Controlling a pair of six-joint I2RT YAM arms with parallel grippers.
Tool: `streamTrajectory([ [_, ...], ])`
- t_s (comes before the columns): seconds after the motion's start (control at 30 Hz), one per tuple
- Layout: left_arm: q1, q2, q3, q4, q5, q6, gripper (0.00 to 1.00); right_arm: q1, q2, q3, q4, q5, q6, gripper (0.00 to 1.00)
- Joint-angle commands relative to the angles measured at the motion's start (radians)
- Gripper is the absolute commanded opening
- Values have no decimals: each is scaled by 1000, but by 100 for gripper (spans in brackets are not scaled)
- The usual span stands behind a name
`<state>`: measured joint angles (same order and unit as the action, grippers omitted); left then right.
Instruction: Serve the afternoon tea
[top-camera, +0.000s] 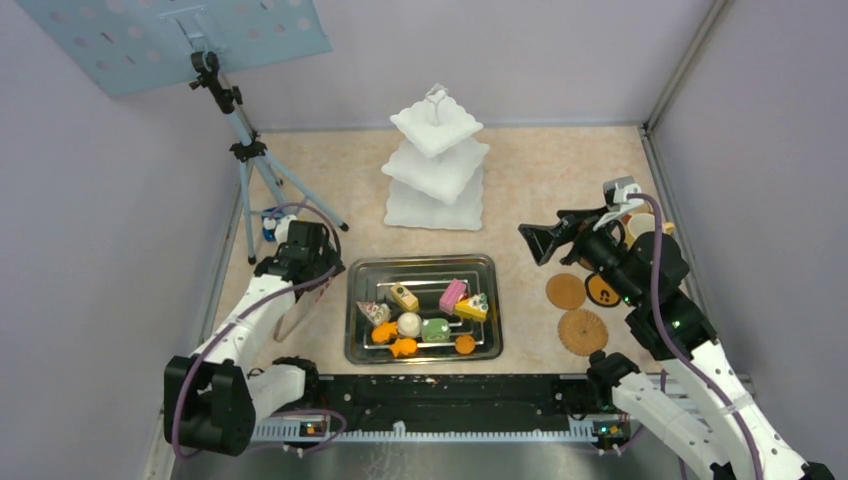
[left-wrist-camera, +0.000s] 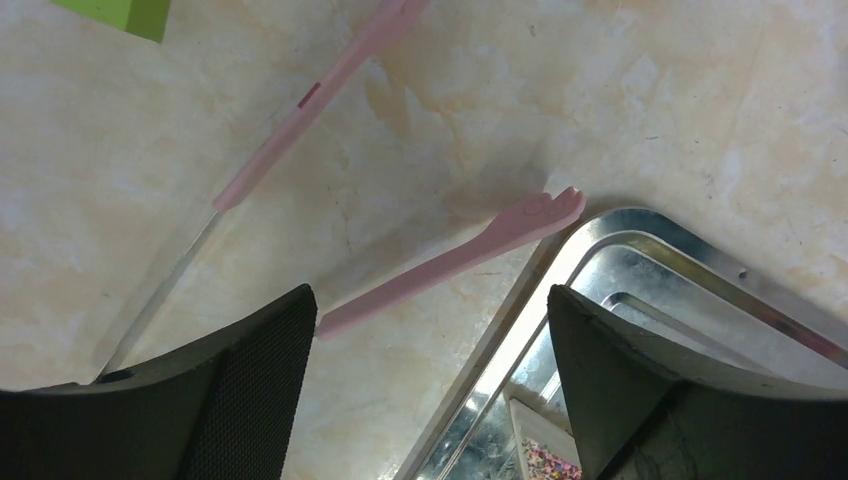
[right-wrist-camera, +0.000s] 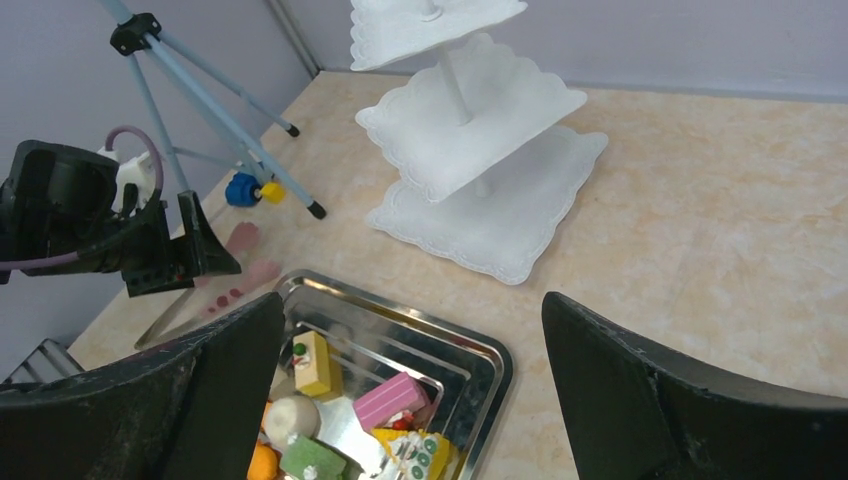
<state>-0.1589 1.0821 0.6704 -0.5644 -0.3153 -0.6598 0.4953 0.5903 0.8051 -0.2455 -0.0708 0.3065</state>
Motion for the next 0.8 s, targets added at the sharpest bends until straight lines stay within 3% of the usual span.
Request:
streamTrajectory([
  [0.0, 5, 36, -21, 74, 24, -38, 89, 9, -18, -14, 47, 0, -26, 98],
  [0.3, 5, 124, -78, 198, 34, -85, 74, 9, -21, -23, 51, 5, -32, 98],
  [0.63, 6, 255, -40, 386, 46, -89, 41, 9, -25, -36, 50, 11, -29, 98],
  [0.77, 7, 315, 11, 410, -28, -87, 39, 9, -25, -38, 41, 14, -33, 98],
])
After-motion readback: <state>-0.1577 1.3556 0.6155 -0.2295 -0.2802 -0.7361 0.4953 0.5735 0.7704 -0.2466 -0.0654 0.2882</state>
